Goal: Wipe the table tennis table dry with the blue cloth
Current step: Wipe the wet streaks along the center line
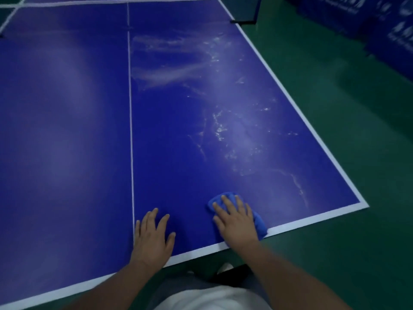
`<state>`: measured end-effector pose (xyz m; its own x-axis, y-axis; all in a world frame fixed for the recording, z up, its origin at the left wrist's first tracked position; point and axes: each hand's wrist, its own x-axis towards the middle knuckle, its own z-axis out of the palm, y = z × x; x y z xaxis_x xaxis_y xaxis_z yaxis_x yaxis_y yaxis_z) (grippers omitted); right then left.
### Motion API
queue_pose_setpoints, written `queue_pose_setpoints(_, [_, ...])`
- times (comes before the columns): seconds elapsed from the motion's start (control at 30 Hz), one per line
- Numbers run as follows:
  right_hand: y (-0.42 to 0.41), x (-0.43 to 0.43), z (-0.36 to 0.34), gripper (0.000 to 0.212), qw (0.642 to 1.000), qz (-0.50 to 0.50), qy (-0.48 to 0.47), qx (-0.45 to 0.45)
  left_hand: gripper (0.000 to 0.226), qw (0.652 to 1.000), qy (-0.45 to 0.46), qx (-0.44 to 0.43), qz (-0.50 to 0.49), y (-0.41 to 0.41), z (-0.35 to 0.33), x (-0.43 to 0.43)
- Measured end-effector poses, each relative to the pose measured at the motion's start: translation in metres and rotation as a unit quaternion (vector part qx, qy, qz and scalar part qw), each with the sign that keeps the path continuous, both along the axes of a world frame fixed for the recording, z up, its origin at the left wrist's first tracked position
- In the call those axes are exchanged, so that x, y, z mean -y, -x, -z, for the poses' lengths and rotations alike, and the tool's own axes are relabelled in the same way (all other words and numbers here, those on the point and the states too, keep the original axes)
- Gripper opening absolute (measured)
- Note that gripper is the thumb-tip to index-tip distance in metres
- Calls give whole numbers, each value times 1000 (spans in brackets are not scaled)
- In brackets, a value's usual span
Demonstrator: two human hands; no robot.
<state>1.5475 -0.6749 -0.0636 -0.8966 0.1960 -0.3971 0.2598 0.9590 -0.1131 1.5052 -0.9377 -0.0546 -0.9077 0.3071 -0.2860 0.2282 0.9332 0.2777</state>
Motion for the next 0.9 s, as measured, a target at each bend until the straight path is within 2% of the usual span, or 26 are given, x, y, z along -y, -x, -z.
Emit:
queue_pose_setpoints(0.1, [-5, -48, -10, 61, 994, 103, 17, 36, 59, 999, -28, -3, 39, -3, 1, -33])
queue_pose_setpoints(0.17, [-4, -49, -18, 63, 990, 126, 39, 48, 57, 998, -35, -1, 49, -10, 2, -58])
queue_pose_setpoints(0.23, [-8, -32, -18, 62, 992, 87, 73, 52, 55, 998, -41, 4, 39, -18, 1, -83])
queue_pose_setpoints(0.33, [-27, -22, -3, 52, 999, -12, 33, 1, 57, 999, -43, 19, 23, -32, -1, -117])
queue_pose_setpoints(0.43, [-36, -52, 4, 46, 998, -38, 44, -9, 60, 999, -22, 19, 29, -38, 0, -148])
queue_pose_setpoints(0.53, [-38, -116, 7, 45, 998, -12, 52, -33, 60, 999, -2, 11, 44, -43, 3, -182])
queue_pose_setpoints(0.73, [-17, -311, 14, 47, 996, 50, 18, -75, 62, 1000, 3, 18, 14, -52, 3, -277])
queue_pose_setpoints(0.83, [12, -414, 13, 43, 986, 117, -38, -113, 61, 999, 2, 31, -10, -57, 4, -312])
queue_pose_setpoints(0.9, [27, -464, 9, 41, 972, 193, -41, -131, 61, 999, -4, 32, -27, -58, 5, -327])
